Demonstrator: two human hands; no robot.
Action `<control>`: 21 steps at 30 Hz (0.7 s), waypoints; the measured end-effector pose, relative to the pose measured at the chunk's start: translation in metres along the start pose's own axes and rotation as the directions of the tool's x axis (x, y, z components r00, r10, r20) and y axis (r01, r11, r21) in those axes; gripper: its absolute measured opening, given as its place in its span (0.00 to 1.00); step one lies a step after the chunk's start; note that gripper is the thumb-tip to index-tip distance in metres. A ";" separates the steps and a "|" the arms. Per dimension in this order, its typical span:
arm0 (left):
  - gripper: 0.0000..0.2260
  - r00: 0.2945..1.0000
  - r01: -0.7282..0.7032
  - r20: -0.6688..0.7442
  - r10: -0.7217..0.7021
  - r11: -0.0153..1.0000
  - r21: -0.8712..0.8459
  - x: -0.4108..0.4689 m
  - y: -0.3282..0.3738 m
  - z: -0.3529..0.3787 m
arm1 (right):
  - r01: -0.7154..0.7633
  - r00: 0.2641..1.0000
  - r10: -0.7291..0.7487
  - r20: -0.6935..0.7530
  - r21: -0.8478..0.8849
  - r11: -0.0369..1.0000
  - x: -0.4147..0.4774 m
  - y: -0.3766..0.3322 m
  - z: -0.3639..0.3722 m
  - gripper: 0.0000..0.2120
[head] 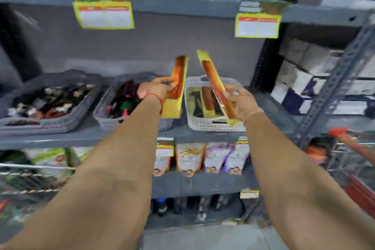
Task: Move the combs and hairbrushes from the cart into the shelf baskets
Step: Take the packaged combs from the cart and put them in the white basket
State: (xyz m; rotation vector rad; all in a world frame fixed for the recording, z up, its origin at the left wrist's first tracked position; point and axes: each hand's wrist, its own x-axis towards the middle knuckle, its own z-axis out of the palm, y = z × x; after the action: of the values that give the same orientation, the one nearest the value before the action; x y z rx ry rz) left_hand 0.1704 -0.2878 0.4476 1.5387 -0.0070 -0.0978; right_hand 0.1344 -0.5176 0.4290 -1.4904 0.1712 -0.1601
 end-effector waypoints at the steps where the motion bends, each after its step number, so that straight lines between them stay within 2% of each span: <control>1: 0.19 1.000 0.024 -0.014 -0.024 1.000 0.005 0.011 -0.002 0.015 | 0.007 0.996 -0.016 -0.083 -0.105 0.994 0.015 0.000 -0.020 0.09; 3: 0.19 0.997 0.067 -0.048 -0.065 0.996 0.059 0.034 -0.009 0.039 | -0.019 0.977 -0.054 -0.206 -0.338 0.941 0.044 0.005 -0.051 0.14; 5: 0.19 0.994 0.093 -0.057 -0.088 0.990 0.106 0.051 -0.016 0.070 | -0.079 0.973 -0.029 -0.228 -0.451 0.889 0.070 0.013 -0.071 0.18; 9: 0.19 0.992 0.118 -0.067 -0.111 0.986 0.120 0.076 -0.035 0.125 | -0.142 0.987 0.093 -0.127 -0.452 0.881 0.104 0.034 -0.086 0.21; 11: 0.19 0.995 0.083 -0.080 -0.064 0.961 0.265 0.085 -0.045 0.134 | -0.134 0.991 0.119 -0.061 -0.421 0.897 0.113 0.038 -0.082 0.21; 14: 0.19 0.991 0.112 -0.116 -0.062 0.865 0.489 0.099 -0.057 0.134 | -0.115 0.989 0.140 0.037 -0.385 0.915 0.124 0.042 -0.074 0.25; 15: 0.20 0.992 0.126 -0.096 -0.085 0.791 0.598 0.102 -0.060 0.133 | -0.094 0.985 0.149 0.091 -0.447 0.890 0.127 0.047 -0.072 0.28; 16: 0.21 0.990 0.130 -0.058 -0.130 0.663 0.737 0.103 -0.065 0.131 | -0.052 0.970 0.185 0.159 -0.606 0.794 0.125 0.052 -0.068 0.30; 18: 0.25 0.971 0.089 0.003 -0.238 0.373 0.924 0.104 -0.077 0.128 | 0.066 0.934 0.283 0.218 -0.884 0.462 0.121 0.064 -0.066 0.32; 19: 0.26 0.960 0.074 0.007 -0.279 0.279 0.958 0.101 -0.082 0.127 | 0.102 0.924 0.309 0.225 -0.924 0.367 0.120 0.067 -0.067 0.32; 21: 0.27 0.964 0.009 0.046 -0.263 0.204 0.979 0.099 -0.086 0.124 | 0.120 0.914 0.332 0.232 -0.938 0.326 0.120 0.067 -0.067 0.33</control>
State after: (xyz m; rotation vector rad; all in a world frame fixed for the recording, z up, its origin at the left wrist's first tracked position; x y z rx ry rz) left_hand 0.2563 -0.4205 0.3603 2.8709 -0.1220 -0.4880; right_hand 0.2377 -0.6030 0.3557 -2.6862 0.0166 0.4702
